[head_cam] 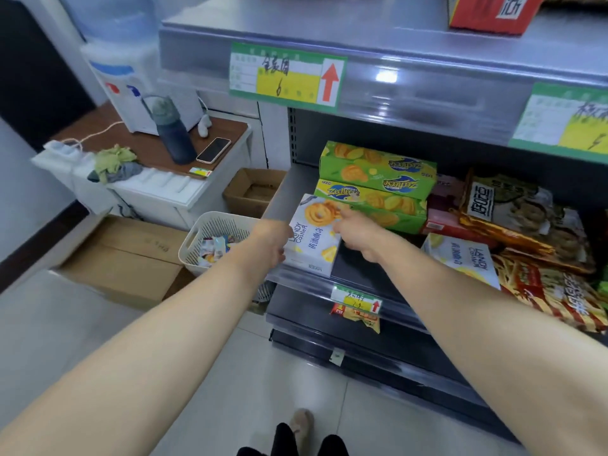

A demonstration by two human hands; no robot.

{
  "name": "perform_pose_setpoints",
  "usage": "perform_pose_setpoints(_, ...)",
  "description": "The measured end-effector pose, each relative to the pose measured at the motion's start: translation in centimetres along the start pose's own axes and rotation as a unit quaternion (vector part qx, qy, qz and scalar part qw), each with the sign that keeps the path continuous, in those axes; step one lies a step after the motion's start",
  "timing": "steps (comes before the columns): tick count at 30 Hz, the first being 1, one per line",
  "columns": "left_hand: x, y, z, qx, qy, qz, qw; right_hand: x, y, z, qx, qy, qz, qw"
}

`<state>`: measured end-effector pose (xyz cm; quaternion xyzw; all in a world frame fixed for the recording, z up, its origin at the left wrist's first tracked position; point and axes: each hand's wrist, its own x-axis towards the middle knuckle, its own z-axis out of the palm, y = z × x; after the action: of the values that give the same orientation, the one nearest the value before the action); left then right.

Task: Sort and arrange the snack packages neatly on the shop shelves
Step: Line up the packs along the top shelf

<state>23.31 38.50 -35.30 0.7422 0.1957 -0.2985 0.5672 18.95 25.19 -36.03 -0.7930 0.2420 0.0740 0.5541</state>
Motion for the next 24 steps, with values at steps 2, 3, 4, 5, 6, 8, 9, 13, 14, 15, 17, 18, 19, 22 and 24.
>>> perform_pose_setpoints(2, 0.0, -1.3, 0.2, 0.008, -0.001, -0.014, 1.000, 0.7, 0.3, 0.3, -0.004, 0.015, -0.001, 1.000)
perform_pose_setpoints(3, 0.3, -2.0, 0.4, 0.007, 0.001, -0.012, 1.000, 0.9, 0.4, 0.5, -0.008, 0.019, -0.001, 1.000)
perform_pose_setpoints(4, 0.6, -2.6, 0.4, 0.010, 0.004, -0.005, 1.000, 1.1, 0.5, 0.6, -0.013, 0.025, -0.003, 1.000)
perform_pose_setpoints(5, 1.1, -3.0, 0.4, 0.007, 0.006, 0.003, 1.000, 1.3, 0.5, 0.6, -0.013, 0.029, -0.004, 0.999)
perform_pose_setpoints(6, 1.2, -3.2, 0.3, 0.004, 0.009, 0.010, 1.000, 1.6, 0.6, 0.5, -0.019, 0.033, -0.007, 0.999)
perform_pose_setpoints(8, 1.6, -3.2, 0.0, -0.003, -0.005, 0.013, 1.000, 2.4, 0.7, 0.1, -0.037, 0.041, 0.003, 0.998)
perform_pose_setpoints(9, 1.9, -3.1, -0.1, 0.000, -0.010, 0.014, 1.000, 2.7, 0.7, 0.0, -0.046, 0.038, 0.016, 0.998)
perform_pose_setpoints(13, 2.2, -2.8, -0.5, 0.007, -0.030, 0.011, 0.999, 3.8, 0.7, -0.2, -0.051, 0.036, 0.045, 0.997)
perform_pose_setpoints(14, 2.2, -2.9, -0.5, 0.003, -0.029, 0.003, 1.000, 3.9, 0.7, -0.1, -0.053, 0.043, 0.044, 0.997)
perform_pose_setpoints(15, 2.3, -2.9, -0.5, -0.005, -0.031, -0.003, 1.000, 3.9, 0.8, -0.1, -0.059, 0.053, 0.039, 0.996)
perform_pose_setpoints(17, 2.1, -2.7, -0.6, -0.033, -0.024, -0.017, 0.999, 4.0, 0.9, -0.1, -0.062, 0.071, 0.035, 0.995)
perform_pose_setpoints(18, 2.0, -2.6, -0.6, -0.051, -0.015, -0.023, 0.998, 4.0, 0.9, -0.1, -0.053, 0.078, 0.034, 0.995)
perform_pose_setpoints(19, 1.9, -2.5, -0.7, -0.069, -0.008, -0.030, 0.997, 4.1, 0.9, -0.2, -0.039, 0.086, 0.033, 0.995)
perform_pose_setpoints(22, 1.2, -2.2, -0.6, -0.096, 0.002, -0.031, 0.995, 3.1, 0.3, -0.3, 0.027, 0.123, 0.018, 0.992)
perform_pose_setpoints(24, 0.7, -2.2, -0.6, -0.104, 0.013, -0.019, 0.994, 1.9, 0.0, -0.3, 0.066, 0.144, 0.001, 0.987)
